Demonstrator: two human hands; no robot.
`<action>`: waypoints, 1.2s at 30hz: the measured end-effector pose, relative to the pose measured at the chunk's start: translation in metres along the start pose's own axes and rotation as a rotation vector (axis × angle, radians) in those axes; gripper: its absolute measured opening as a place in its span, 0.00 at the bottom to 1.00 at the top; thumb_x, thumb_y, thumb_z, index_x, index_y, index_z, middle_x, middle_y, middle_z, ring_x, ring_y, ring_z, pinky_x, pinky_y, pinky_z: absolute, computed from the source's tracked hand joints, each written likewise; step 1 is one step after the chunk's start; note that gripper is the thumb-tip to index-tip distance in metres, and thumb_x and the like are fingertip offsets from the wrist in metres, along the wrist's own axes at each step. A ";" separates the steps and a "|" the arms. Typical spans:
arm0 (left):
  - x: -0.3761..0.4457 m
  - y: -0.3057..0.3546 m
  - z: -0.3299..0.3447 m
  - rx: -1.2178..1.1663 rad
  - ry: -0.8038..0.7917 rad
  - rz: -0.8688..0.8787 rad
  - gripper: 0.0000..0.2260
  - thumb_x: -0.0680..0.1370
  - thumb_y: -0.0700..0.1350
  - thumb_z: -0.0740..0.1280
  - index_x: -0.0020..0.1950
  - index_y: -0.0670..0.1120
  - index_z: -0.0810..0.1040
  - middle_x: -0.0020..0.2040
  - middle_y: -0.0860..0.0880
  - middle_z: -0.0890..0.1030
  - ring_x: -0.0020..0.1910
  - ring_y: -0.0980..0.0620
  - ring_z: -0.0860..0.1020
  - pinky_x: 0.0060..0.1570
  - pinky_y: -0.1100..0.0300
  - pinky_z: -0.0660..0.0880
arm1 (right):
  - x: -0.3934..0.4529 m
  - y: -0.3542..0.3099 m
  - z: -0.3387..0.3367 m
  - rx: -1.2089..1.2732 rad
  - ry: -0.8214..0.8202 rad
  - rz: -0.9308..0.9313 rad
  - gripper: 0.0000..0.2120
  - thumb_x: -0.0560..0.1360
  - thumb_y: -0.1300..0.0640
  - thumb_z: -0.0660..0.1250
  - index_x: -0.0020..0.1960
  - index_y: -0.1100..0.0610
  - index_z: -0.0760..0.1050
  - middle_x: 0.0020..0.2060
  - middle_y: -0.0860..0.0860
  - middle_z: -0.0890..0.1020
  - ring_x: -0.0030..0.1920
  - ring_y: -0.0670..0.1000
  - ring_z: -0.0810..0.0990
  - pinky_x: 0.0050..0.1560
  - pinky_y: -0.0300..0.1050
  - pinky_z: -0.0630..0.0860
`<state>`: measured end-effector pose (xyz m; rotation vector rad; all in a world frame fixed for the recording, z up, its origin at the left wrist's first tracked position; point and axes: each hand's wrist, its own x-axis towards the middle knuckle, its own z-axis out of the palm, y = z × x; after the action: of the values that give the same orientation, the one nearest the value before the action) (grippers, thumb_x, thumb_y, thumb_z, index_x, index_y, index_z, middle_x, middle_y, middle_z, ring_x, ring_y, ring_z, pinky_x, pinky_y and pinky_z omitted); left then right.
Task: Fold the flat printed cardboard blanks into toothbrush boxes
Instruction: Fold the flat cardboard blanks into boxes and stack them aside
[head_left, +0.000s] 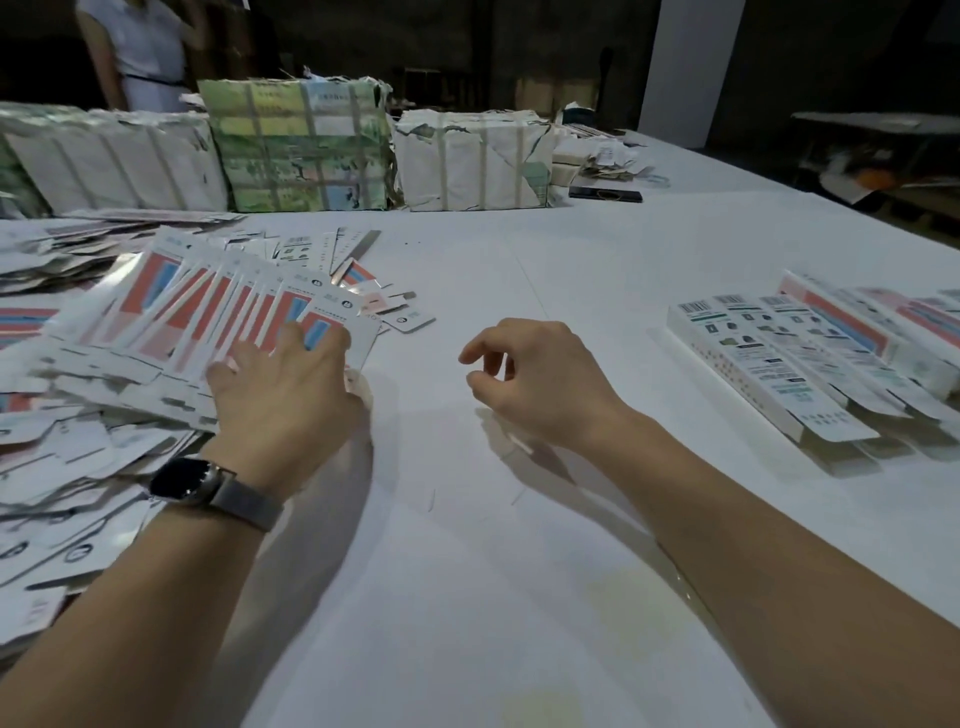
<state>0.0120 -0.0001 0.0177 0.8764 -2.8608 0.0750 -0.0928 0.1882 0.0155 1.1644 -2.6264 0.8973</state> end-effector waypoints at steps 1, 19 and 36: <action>0.001 -0.003 0.000 -0.031 0.014 0.002 0.22 0.76 0.53 0.66 0.70 0.55 0.65 0.68 0.44 0.68 0.64 0.33 0.68 0.61 0.40 0.66 | 0.000 0.000 0.001 0.000 -0.001 -0.002 0.08 0.75 0.53 0.68 0.52 0.45 0.81 0.41 0.42 0.78 0.43 0.46 0.75 0.52 0.48 0.76; 0.000 -0.001 -0.026 -0.359 0.521 0.144 0.23 0.72 0.39 0.74 0.67 0.44 0.74 0.51 0.41 0.80 0.44 0.42 0.77 0.41 0.50 0.77 | -0.001 -0.002 0.002 0.167 0.064 0.000 0.13 0.73 0.51 0.73 0.57 0.46 0.80 0.36 0.40 0.79 0.38 0.44 0.78 0.47 0.43 0.76; -0.033 0.048 -0.015 -1.032 0.221 0.539 0.24 0.77 0.51 0.67 0.73 0.55 0.69 0.65 0.55 0.64 0.62 0.61 0.69 0.66 0.61 0.70 | 0.002 -0.021 -0.006 1.213 0.156 0.110 0.13 0.83 0.63 0.57 0.62 0.54 0.74 0.54 0.57 0.85 0.55 0.58 0.84 0.55 0.54 0.81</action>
<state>0.0138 0.0595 0.0272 -0.1021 -2.3112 -1.0469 -0.0803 0.1795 0.0313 0.9736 -1.8957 2.6201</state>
